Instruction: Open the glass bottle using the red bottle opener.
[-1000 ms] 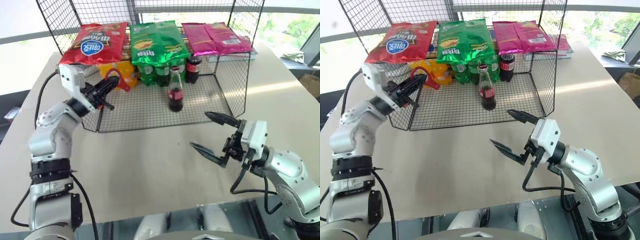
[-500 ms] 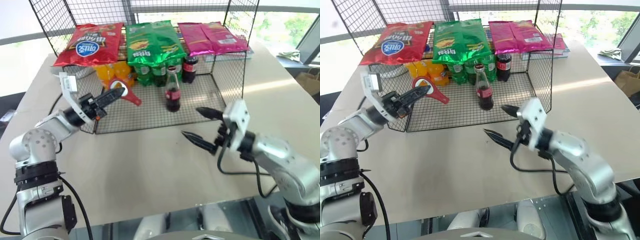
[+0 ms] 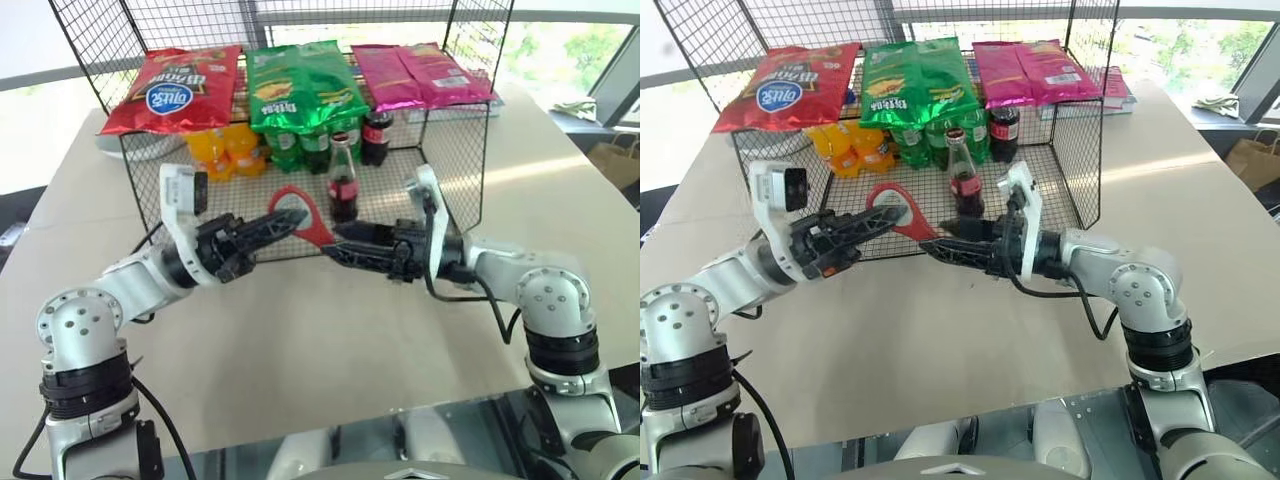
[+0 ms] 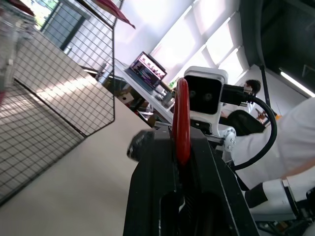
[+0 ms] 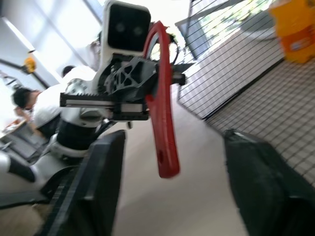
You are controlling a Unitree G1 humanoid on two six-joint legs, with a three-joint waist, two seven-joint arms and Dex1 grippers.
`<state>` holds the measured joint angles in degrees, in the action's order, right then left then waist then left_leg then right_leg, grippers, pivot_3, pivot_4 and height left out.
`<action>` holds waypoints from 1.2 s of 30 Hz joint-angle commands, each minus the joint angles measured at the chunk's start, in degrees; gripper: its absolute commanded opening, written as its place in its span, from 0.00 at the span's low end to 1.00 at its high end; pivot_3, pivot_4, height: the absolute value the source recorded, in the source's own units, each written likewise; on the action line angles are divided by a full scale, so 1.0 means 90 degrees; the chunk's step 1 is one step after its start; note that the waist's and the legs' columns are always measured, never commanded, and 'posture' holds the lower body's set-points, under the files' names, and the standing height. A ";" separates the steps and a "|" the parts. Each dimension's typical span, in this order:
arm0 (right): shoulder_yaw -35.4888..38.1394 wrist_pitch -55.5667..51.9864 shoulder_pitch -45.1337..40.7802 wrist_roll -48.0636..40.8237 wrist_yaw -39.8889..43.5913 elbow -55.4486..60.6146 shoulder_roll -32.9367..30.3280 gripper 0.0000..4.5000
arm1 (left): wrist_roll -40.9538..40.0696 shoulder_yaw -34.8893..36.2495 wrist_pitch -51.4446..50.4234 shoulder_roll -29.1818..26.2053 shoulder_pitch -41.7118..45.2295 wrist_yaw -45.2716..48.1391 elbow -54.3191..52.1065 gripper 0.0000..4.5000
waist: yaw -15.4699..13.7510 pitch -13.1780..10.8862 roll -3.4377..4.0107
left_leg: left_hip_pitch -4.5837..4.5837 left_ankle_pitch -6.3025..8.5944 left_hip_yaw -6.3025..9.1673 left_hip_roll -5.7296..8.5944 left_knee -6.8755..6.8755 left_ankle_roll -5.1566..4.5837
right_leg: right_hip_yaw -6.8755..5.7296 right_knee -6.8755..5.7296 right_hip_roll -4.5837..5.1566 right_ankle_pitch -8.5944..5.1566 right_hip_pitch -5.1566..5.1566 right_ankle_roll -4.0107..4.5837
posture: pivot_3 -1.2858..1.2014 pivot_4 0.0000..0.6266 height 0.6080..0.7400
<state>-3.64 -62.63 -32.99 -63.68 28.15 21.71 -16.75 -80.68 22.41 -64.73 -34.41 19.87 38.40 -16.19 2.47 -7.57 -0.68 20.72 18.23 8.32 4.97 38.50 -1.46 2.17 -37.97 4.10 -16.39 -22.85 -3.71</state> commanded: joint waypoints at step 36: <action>-0.0123 -0.0158 -0.0181 -0.1059 0.0680 0.0144 -0.0480 0.24 | -0.0177 -0.0547 0.0624 -0.0503 -0.0030 0.0434 -0.0654 0.00 | -0.0003 -0.0002 0.0003 | 0.0002 0.0000 -0.0002 0.0000 -0.0004 0.0000 | 0.0002 0.0004 0.0000 0.0000 -0.0002 0.0000 | 0.52 0.24 1.00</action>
<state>-4.68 -64.66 -34.23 -72.76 32.64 20.56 -20.76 -82.46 16.14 -60.78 -38.20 19.66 41.89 -21.00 2.44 -7.59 -0.66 20.73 18.23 8.30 4.97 38.45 -1.47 2.20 -37.94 4.10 -16.39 -22.88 -3.71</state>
